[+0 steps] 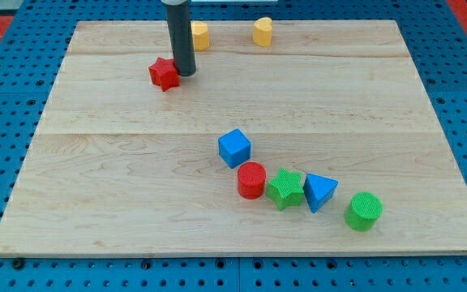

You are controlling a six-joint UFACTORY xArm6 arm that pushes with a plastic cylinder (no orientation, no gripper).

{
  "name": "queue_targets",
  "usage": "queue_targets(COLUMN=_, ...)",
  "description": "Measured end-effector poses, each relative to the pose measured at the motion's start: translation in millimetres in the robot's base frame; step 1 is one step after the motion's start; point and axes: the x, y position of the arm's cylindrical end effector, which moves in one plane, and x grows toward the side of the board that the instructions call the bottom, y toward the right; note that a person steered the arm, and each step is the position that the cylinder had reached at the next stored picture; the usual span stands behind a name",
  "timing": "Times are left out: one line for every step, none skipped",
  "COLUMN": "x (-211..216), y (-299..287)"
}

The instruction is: Push red star towards the top center

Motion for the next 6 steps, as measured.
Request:
queue_targets(x=38.8, y=1.5)
queue_targets(x=41.6, y=-47.1)
queue_targets(x=22.7, y=-79.1)
queue_targets(x=56.1, y=-102.2)
queue_targets(x=36.7, y=-134.8)
queue_targets(x=16.2, y=-99.6)
